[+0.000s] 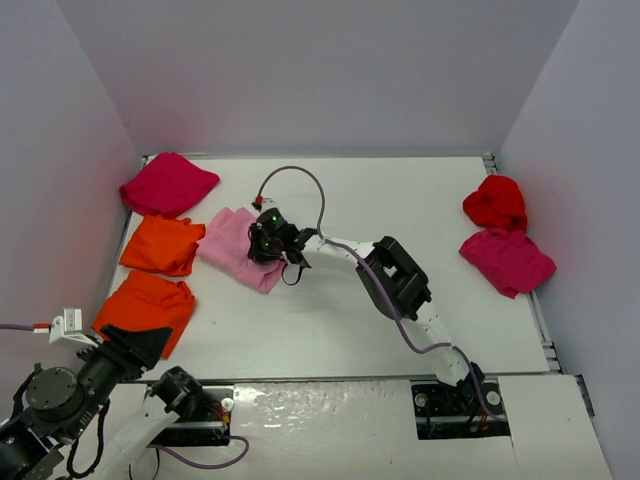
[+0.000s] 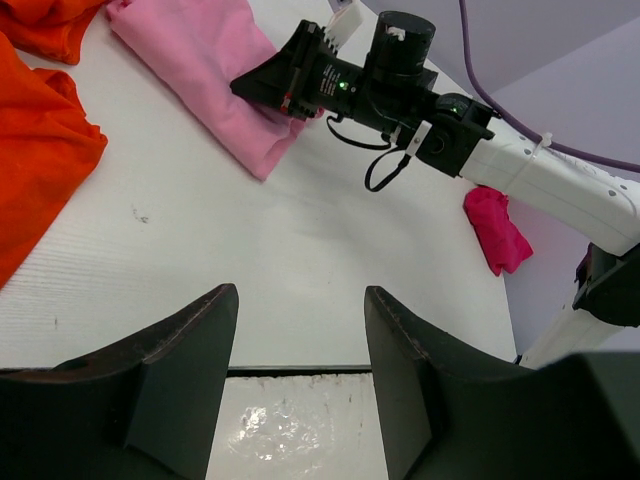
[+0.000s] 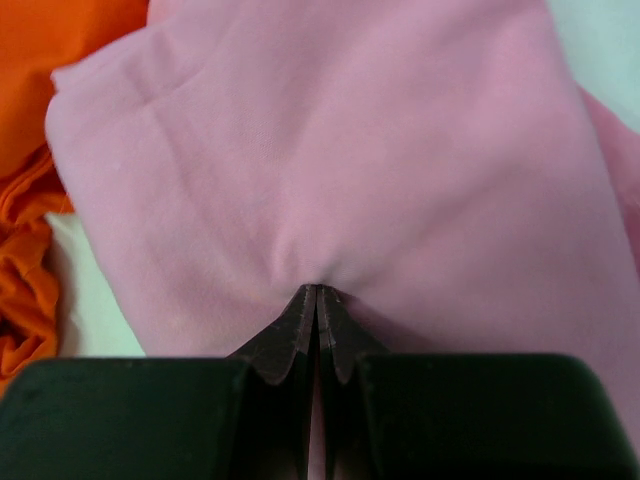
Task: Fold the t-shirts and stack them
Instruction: Neatly place the folded tshirt to the corner
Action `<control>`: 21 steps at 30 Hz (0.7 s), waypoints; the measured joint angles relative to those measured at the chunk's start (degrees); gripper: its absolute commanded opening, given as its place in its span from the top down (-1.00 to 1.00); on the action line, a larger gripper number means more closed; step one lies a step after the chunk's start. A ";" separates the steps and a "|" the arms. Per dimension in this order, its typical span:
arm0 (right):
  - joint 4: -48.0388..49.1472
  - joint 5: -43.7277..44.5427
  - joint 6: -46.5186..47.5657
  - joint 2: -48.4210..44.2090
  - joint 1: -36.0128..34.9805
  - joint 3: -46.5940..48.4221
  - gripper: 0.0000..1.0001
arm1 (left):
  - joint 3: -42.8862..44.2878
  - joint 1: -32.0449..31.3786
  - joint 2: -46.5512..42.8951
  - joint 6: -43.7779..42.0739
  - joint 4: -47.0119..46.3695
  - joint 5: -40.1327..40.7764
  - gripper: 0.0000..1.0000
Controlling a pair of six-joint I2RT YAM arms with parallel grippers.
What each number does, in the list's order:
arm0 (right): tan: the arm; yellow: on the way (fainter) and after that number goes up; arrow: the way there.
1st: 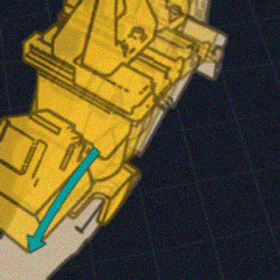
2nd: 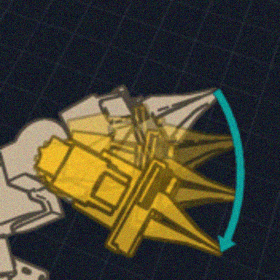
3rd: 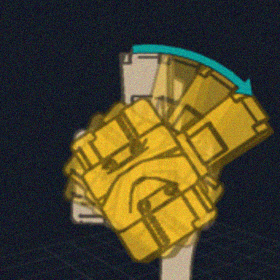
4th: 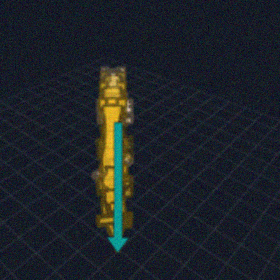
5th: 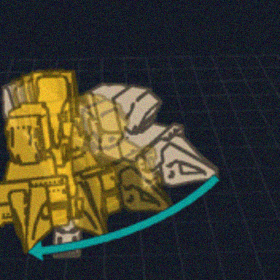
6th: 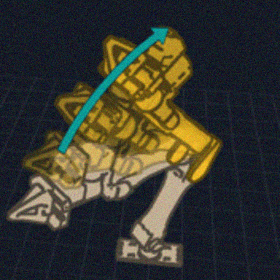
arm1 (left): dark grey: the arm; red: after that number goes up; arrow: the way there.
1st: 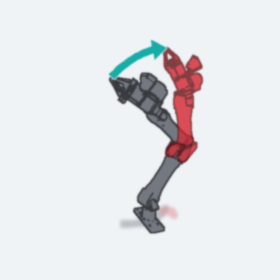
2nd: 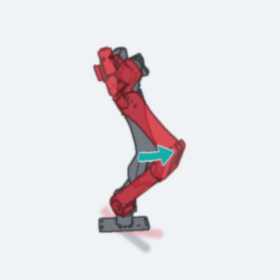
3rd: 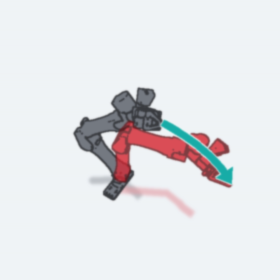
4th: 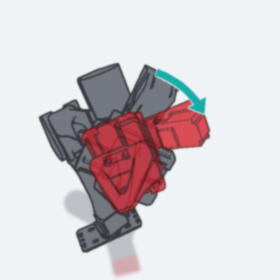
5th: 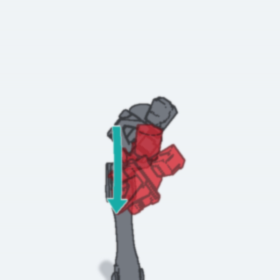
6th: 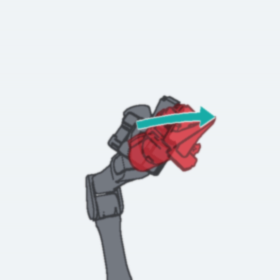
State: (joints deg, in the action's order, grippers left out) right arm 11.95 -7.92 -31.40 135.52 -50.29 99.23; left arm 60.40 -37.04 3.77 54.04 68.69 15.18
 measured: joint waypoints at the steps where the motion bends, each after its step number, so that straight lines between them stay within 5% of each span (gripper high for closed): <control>1: -0.34 -0.02 0.06 0.25 1.03 0.57 1.00 | 0.00 0.00 0.00 0.00 0.01 -0.03 -0.01; 10: -2.31 -1.12 0.17 6.25 9.27 10.21 1.00 | 0.00 0.05 0.00 0.00 0.05 -0.03 -0.01; 21: -5.38 -0.50 4.83 9.57 9.97 17.12 1.00 | 0.01 0.05 0.03 -0.34 0.04 0.07 0.09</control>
State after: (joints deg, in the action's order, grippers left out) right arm 6.57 -8.43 -26.57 145.08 -40.32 116.35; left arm 60.41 -36.99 3.80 53.70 68.73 15.25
